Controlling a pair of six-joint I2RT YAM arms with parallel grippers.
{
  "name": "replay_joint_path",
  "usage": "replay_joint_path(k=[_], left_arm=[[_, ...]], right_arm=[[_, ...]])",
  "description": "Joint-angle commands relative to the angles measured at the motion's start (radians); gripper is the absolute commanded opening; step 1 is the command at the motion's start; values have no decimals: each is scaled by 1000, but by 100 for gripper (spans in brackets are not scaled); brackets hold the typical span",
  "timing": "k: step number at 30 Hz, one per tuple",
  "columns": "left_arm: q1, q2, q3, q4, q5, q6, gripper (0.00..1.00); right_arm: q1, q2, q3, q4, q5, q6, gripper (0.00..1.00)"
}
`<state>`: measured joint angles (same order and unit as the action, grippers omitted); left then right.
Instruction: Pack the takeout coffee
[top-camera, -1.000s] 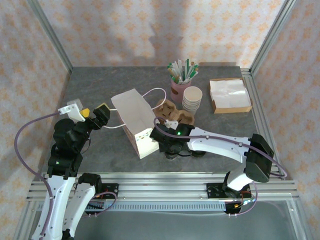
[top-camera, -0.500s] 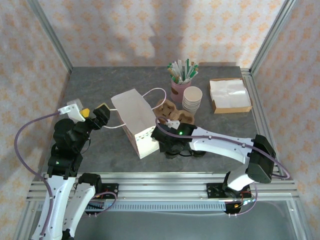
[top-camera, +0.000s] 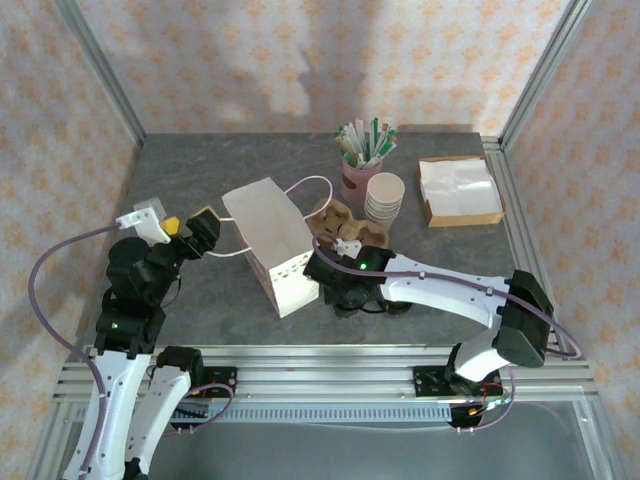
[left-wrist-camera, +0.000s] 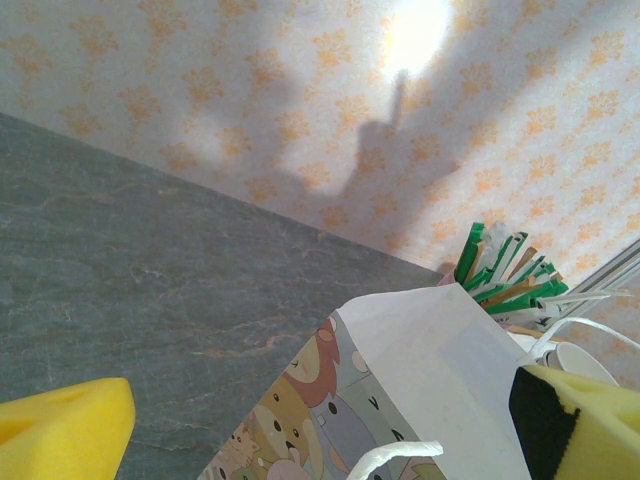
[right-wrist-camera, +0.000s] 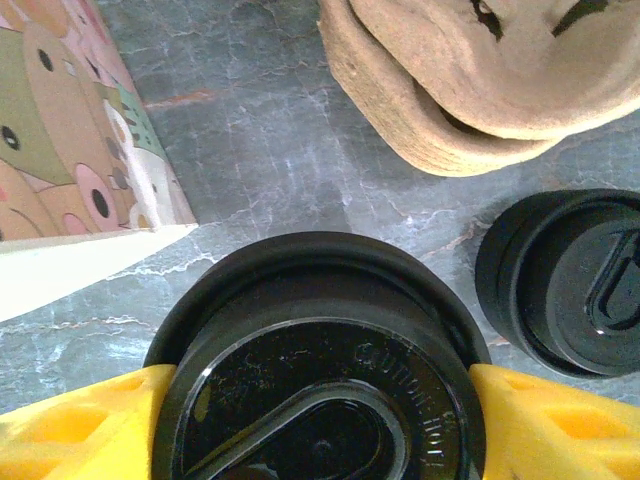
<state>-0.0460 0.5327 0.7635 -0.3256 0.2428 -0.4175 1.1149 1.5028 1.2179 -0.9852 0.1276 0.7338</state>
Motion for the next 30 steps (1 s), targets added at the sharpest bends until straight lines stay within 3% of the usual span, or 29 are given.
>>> replay_joint_path(k=[1,4,8,10,17,19,22,26,28,30], left_arm=[[-12,-2,-8,-7,-19,16,98],[-12,-1,-7,-6,-22,16,98],[-13,2,-7,-8,-21,16,98],[-14,1,-7,-7,-22,16,98],[-15,0,-4,-11,-25,17,98],[-15,-6,-3,-16,-35,24,98],[-15,-18,0,-24,-54,28,98],[-16,-30,72,-149,-63,39,89],[-17,-40,132,-250,-42,1,80],[-17,-54,164,-307,55,-46,70]], right_arm=[[3,10,17,-54,46,7,64],[3,-1,10,-41,47,9,60],[3,-6,12,-46,43,21,78],[3,-7,10,-48,37,25,81],[3,-37,3,-36,34,42,76],[3,-48,0,-40,39,44,62],[3,-47,-3,-56,45,51,67],[1,-48,-2,-97,47,58,82],[2,-72,-15,-90,46,59,80],[-1,-100,-43,-66,46,58,71]])
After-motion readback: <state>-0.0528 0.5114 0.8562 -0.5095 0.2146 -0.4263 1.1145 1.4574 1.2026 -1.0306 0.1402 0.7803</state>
